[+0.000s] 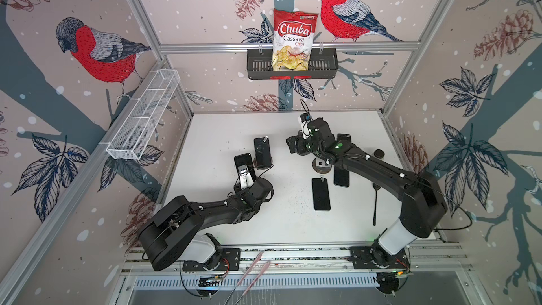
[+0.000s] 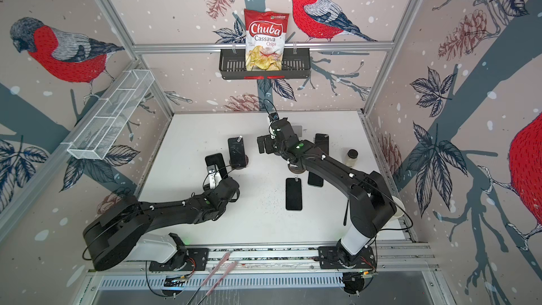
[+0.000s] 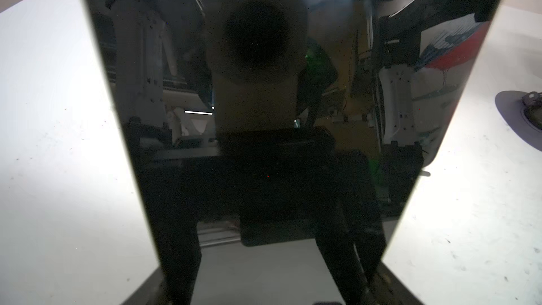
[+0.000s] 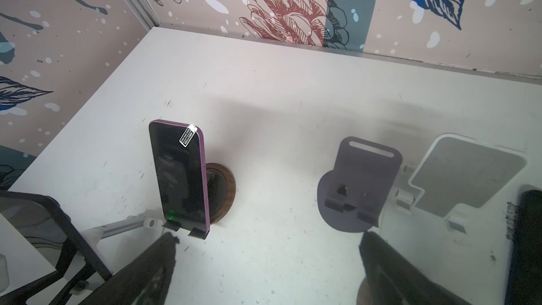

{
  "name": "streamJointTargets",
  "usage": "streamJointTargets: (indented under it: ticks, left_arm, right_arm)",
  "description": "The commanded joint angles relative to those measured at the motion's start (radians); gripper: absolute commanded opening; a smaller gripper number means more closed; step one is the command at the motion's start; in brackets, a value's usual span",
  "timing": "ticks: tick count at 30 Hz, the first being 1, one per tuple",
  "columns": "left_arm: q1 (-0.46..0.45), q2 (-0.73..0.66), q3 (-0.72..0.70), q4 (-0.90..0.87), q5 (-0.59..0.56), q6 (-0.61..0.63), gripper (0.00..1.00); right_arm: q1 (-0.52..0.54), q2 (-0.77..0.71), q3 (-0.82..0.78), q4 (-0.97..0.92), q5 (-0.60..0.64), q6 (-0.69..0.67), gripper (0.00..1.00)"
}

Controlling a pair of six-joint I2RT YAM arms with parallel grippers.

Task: Remove the phone from the phone stand
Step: Move the phone stand with the phone to the center of the table.

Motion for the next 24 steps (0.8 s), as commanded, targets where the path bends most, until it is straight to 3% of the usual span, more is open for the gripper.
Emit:
streamJointTargets:
  ticks: [1, 13, 24]
  left_arm:
    - [-0.007, -0.002, -0.001, -0.081, 0.011, -0.035, 0.66]
    - [-0.084, -0.011, 0.003, -0.172, -0.048, -0.086, 0.63]
    - [-0.13, -0.017, -0.039, -0.098, -0.005, -0.088, 0.62]
  right_arm:
    - [0.003, -0.008, -0.002, 0.018, 0.007, -0.007, 0.99]
    - [0.008, -0.005, 0.005, 0.022, 0.001, -0.009, 0.99]
    - [0.015, 0.0, 0.01, 0.016, 0.004, -0.014, 0.99]
